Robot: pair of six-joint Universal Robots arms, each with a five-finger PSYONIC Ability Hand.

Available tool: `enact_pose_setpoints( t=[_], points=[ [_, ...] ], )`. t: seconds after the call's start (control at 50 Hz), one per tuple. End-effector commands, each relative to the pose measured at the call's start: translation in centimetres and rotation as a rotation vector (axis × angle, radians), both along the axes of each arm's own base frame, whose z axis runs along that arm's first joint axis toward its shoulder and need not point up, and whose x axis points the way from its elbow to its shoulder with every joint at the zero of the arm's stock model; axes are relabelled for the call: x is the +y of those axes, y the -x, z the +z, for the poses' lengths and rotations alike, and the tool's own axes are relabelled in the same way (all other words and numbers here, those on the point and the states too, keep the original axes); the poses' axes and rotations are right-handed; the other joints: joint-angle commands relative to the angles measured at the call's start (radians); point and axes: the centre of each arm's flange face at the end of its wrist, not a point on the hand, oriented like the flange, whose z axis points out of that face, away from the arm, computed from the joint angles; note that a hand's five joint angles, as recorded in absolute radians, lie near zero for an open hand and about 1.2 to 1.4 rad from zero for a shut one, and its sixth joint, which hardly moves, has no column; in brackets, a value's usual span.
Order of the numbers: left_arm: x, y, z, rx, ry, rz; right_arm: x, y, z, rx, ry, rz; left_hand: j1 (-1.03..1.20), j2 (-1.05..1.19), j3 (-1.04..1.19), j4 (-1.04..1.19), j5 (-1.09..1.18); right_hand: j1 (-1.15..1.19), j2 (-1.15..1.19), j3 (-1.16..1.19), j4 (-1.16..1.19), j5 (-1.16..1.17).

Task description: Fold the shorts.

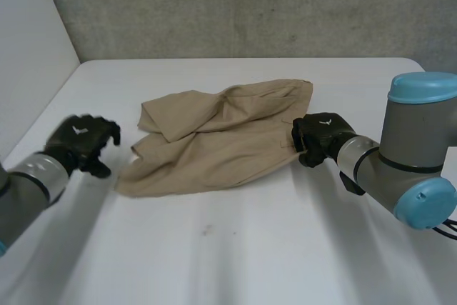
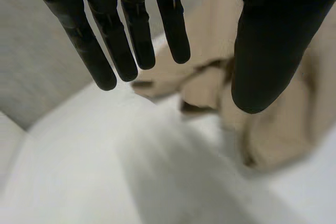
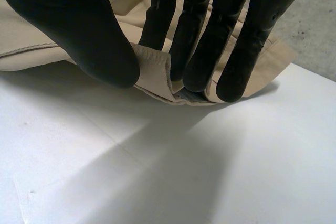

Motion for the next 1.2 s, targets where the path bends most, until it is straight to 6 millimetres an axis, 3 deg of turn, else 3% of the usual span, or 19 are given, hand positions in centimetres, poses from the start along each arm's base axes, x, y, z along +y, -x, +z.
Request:
enact_pose_setpoints(
  t=[0.02, 0.1, 0.16, 0.26, 0.36, 0.42, 0.64, 1.2],
  points=[
    [3.6, 1.2, 0.7, 0.037, -0.023, -0.138, 0.1, -0.1, -0.1, 0.002, 0.000, 0.004, 0.038, 0.039, 0.037, 0.039, 0.042, 0.450, 0.225, 0.217, 0.206, 0.247],
    [5.8, 2.4, -0.6, 0.047, -0.085, -0.235, 0.1, -0.1, -0.1, 0.002, -0.001, 0.005, 0.046, 0.047, 0.046, 0.048, 0.051, 0.450, 0.225, 0.217, 0.206, 0.247],
    [6.0, 2.5, -1.1, 0.046, -0.104, -0.241, 0.2, -0.2, -0.1, 0.004, -0.002, 0.007, 0.052, 0.053, 0.052, 0.054, 0.057, 0.450, 0.225, 0.217, 0.206, 0.247],
    [5.1, 2.4, -3.6, -0.014, -0.163, -0.255, 0.3, -0.1, -0.4, 0.010, -0.008, 0.011, 0.114, 0.115, 0.114, 0.115, 0.119, 0.450, 0.225, 0.217, 0.206, 0.247],
    [4.1, 2.1, -4.6, -0.103, -0.150, -0.261, 0.4, -0.1, -0.5, 0.012, -0.009, 0.013, 0.117, 0.118, 0.117, 0.118, 0.122, 0.450, 0.225, 0.217, 0.206, 0.247],
    [2.4, 1.5, -5.4, -0.173, -0.132, -0.214, 0.5, -0.1, -0.6, 0.015, -0.013, 0.015, 0.117, 0.118, 0.117, 0.118, 0.122, 0.450, 0.225, 0.217, 0.206, 0.247],
    [-0.4, 0.8, -5.9, -0.217, -0.090, -0.118, 0.7, 0.0, -0.8, 0.018, -0.019, 0.019, 0.108, 0.109, 0.108, 0.109, 0.113, 0.450, 0.225, 0.217, 0.206, 0.247],
    [-2.1, 1.5, -6.4, -0.219, -0.009, -0.123, 0.5, -0.4, -1.6, 0.027, -0.023, 0.026, 0.117, 0.118, 0.117, 0.118, 0.122, 0.450, 0.225, 0.217, 0.206, 0.247]
  ],
)
